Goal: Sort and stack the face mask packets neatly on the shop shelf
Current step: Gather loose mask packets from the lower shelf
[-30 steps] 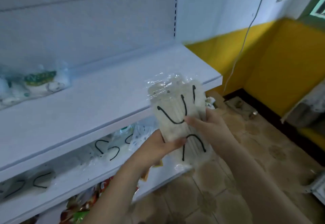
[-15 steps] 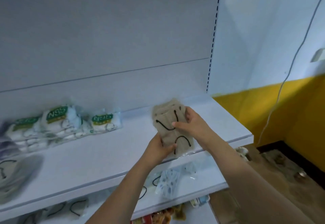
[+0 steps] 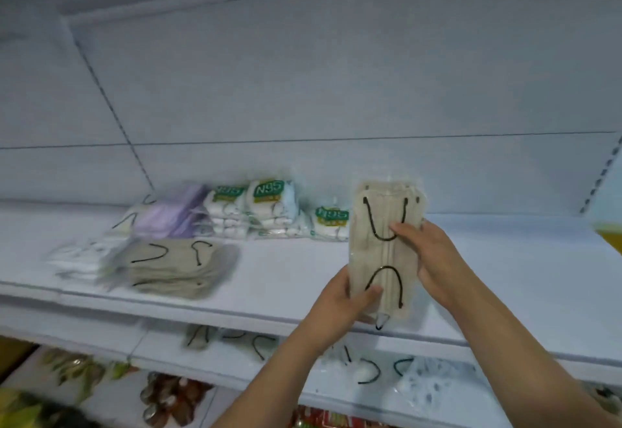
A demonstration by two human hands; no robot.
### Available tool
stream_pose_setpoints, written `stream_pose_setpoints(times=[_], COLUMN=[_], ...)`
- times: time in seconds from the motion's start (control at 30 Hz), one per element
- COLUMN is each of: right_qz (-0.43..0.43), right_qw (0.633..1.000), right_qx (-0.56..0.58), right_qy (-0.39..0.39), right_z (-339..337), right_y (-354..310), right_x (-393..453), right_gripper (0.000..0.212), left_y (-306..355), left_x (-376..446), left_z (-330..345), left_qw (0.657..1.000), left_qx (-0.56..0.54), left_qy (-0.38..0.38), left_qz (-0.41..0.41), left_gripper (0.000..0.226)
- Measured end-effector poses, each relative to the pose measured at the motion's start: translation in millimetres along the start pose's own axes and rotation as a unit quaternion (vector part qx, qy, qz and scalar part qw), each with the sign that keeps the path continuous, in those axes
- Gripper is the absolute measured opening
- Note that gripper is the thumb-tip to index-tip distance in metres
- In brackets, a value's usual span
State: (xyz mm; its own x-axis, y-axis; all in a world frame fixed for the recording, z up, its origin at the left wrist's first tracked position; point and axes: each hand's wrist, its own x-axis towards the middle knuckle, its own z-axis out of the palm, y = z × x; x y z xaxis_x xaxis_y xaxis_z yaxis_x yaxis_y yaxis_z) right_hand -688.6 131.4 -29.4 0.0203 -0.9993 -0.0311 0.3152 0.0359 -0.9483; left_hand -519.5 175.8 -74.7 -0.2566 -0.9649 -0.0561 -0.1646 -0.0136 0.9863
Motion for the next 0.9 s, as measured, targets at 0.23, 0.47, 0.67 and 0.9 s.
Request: stream_pose_setpoints(times=[0.23,0.47,0.67,0.9], right_qz=[0.008,0.06,0.065,0.037], right_qw=[0.995,0.985,0.961,0.903], right_qx=[-0.08,-0.146,-0.268,-0.423], right_qy=[-0.063,-0.074,-0.012,0.064], right_z=[117,240,306,328], right_y=[24,87,130,158], right_x=[29,51,75,91], right_gripper=[0.026,0.028,0.021,0.013], left_y=[-21,-44,-49,-62], left_x=[-55,-68,-35,-12], left_z=[-157,-325,-420,-455], left_qw=[0.987,0.91,0.929,0.933], left_qx=[0.033,-0.011,0.103,0.253], left_qy=[0.15,0.409,0.351,0.251], left_qz=[-0.046,-0.063,-0.046,-0.042], left_gripper=[0.03,0.049,0.039,0.068])
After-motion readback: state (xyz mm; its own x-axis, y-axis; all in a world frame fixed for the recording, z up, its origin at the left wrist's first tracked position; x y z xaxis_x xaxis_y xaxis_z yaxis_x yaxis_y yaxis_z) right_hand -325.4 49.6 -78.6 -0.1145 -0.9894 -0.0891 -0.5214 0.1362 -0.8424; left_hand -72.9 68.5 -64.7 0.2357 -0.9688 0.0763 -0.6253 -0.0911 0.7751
